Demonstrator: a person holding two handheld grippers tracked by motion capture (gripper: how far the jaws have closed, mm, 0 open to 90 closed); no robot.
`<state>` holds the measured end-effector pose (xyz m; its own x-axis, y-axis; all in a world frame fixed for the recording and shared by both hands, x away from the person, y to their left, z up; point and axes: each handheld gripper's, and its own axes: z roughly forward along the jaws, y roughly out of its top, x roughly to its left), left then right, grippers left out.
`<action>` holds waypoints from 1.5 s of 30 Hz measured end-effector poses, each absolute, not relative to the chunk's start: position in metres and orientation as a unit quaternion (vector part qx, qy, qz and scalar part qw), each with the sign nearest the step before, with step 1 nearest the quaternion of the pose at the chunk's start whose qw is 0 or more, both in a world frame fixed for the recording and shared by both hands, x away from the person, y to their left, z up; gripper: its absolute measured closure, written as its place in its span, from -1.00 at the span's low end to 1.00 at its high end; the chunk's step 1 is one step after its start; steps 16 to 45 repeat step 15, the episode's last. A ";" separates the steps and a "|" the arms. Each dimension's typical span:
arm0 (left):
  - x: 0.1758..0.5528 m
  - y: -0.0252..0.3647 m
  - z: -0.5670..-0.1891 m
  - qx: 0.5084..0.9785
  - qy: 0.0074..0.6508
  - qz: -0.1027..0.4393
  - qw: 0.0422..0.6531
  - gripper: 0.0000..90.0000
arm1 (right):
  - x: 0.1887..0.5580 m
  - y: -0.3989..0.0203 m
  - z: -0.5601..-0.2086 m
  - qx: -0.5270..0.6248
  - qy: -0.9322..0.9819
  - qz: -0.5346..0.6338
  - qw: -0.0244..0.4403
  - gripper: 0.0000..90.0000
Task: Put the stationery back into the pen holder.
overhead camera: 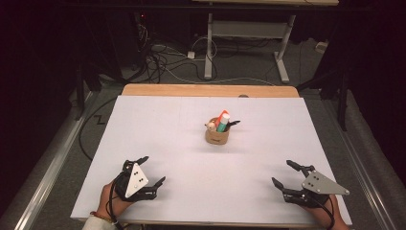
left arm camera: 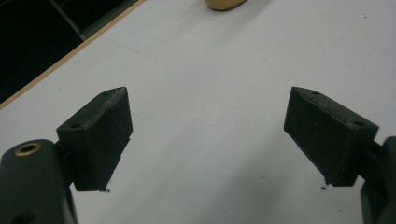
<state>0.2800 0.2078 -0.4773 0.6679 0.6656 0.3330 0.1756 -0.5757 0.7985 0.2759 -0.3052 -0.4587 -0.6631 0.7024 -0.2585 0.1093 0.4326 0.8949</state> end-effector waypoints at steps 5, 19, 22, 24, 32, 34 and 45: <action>0.280 0.209 -0.477 0.826 0.257 0.319 0.386 -0.67 | 0.276 -0.305 -0.458 0.258 0.784 0.466 0.318 -0.43; 0.284 0.209 -0.477 0.826 0.261 0.316 0.388 -0.67 | 0.280 -0.306 -0.461 0.259 0.787 0.464 0.314 -0.43; 0.284 0.209 -0.477 0.826 0.261 0.316 0.388 -0.67 | 0.280 -0.306 -0.461 0.259 0.787 0.464 0.314 -0.43; 0.284 0.209 -0.477 0.826 0.261 0.316 0.388 -0.67 | 0.280 -0.306 -0.461 0.259 0.787 0.464 0.314 -0.43; 0.284 0.209 -0.477 0.826 0.261 0.316 0.388 -0.67 | 0.280 -0.306 -0.461 0.259 0.787 0.464 0.314 -0.43; 0.284 0.209 -0.477 0.826 0.261 0.316 0.388 -0.67 | 0.280 -0.306 -0.461 0.259 0.787 0.464 0.314 -0.43; 0.284 0.209 -0.477 0.826 0.261 0.316 0.388 -0.67 | 0.280 -0.306 -0.461 0.259 0.787 0.464 0.314 -0.43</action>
